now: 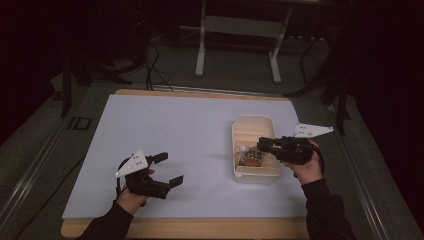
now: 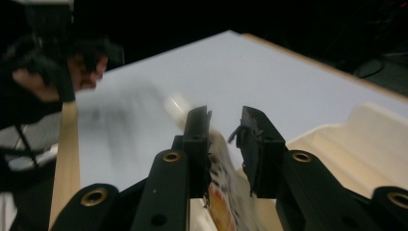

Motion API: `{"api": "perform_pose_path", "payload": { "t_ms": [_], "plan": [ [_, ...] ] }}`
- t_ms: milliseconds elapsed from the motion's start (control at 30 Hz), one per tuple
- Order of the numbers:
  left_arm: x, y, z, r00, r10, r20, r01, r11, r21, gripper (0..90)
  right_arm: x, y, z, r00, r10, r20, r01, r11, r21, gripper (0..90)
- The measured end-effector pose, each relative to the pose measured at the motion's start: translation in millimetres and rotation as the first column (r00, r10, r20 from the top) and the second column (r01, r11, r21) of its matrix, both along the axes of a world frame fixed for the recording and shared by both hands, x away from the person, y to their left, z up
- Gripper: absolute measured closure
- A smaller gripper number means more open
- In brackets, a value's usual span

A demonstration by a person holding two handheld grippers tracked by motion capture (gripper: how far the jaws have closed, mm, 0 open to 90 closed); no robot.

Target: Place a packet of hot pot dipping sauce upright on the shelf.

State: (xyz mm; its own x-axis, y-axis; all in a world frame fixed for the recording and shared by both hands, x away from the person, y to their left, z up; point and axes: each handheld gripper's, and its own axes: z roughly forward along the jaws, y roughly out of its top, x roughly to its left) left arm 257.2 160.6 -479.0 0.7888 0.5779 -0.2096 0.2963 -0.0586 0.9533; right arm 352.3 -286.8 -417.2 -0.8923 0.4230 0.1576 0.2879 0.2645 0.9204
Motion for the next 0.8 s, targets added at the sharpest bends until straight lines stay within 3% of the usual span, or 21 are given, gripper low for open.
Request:
{"api": "perform_pose_path", "payload": {
  "t_ms": [133, 333, 500, 567, 800],
  "plan": [
    [0.1, 0.0, -0.1, 1.0, 0.002, 0.0, -0.002, 1.0, -0.001, 2.4, -6.7, 1.7, 15.7, 0.9989, -0.047, 0.007, 0.047, 0.9987, 0.017, 56.9],
    [0.5, -0.3, -0.4, 1.0, 0.002, -0.001, -0.002, 1.0, 0.003, 2.4, -19.2, 18.9, 28.3, 0.9985, -0.032, 0.044, 0.032, 0.9994, 0.013, 39.9],
    [0.8, -0.6, -0.6, 1.0, 0.003, -0.001, -0.003, 1.0, 0.003, 2.4, -29.7, 37.1, 34.1, 0.9971, -0.024, 0.072, 0.023, 0.9996, 0.016, 17.3],
    [0.8, -0.3, -0.5, 1.0, 0.004, -0.001, -0.004, 1.0, 0.004, 2.4, -33.9, 43.3, 36.5, 0.9971, -0.005, 0.076, 0.004, 0.9998, 0.018, 13.6],
    [0.8, -0.2, -0.8, 1.0, 0.007, 0.002, -0.007, 0.9999, 0.011, 2.4, -44.5, 59.0, 42.8, 0.9952, 0.016, 0.097, -0.021, 0.9984, 0.053, 13.6]
  ]
}}
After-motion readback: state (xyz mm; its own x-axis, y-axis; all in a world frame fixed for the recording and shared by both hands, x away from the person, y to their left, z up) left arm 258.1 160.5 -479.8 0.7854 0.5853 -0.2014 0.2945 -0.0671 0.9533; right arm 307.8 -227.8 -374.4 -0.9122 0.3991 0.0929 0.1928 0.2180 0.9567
